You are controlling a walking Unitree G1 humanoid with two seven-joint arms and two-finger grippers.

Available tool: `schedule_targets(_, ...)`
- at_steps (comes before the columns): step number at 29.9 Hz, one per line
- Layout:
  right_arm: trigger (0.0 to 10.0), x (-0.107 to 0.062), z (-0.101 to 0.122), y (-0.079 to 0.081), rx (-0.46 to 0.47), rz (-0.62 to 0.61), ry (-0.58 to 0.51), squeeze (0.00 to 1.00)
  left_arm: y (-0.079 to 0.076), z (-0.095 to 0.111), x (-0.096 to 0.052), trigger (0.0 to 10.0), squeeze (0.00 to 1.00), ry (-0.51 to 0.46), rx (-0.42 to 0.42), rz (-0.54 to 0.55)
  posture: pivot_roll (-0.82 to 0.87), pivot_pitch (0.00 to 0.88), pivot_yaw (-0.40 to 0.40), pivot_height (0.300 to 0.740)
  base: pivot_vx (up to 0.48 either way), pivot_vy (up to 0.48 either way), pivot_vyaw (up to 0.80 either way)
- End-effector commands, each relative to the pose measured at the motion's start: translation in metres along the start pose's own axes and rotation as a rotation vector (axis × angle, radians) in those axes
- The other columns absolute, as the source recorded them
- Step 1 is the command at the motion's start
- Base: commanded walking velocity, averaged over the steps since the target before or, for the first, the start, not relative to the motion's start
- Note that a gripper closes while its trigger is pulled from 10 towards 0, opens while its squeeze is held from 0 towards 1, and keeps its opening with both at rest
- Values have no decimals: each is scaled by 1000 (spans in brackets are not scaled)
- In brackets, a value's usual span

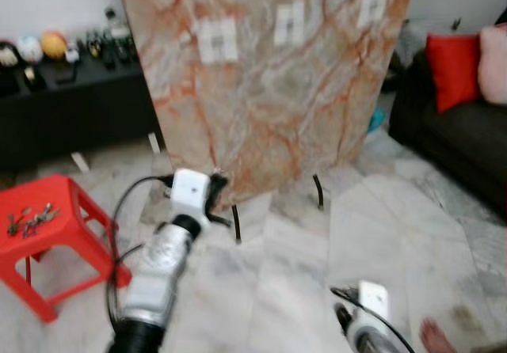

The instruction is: Hang keys on a hook

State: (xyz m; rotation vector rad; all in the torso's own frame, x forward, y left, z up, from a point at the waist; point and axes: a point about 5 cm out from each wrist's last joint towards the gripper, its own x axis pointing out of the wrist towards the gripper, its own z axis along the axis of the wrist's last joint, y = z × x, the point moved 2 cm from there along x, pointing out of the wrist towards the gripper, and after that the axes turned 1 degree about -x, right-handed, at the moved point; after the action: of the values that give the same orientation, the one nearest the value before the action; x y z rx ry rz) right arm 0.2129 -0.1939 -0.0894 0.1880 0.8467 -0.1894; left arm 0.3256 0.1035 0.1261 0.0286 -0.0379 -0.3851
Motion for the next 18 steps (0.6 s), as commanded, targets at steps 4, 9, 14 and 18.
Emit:
schedule_targets(4,10000,1,3,11,1,31,-11,0,12,6,-2,10000,0,-12,31,29,87,0,-73,740,291,0,0)
schedule_targets(9,10000,1,2,11,-17,35,-8,0,11,6,-1,10000,0,-12,29,30,84,0,-72,740,291,0,0)
schedule_targets(14,10000,1,2,11,-36,40,-7,0,10,6,0,10000,0,-15,26,29,86,0,-73,740,293,0,0)
schedule_targets(18,10000,1,1,12,-48,49,-5,0,11,7,1,10000,0,-18,19,31,86,0,-73,740,292,0,619)
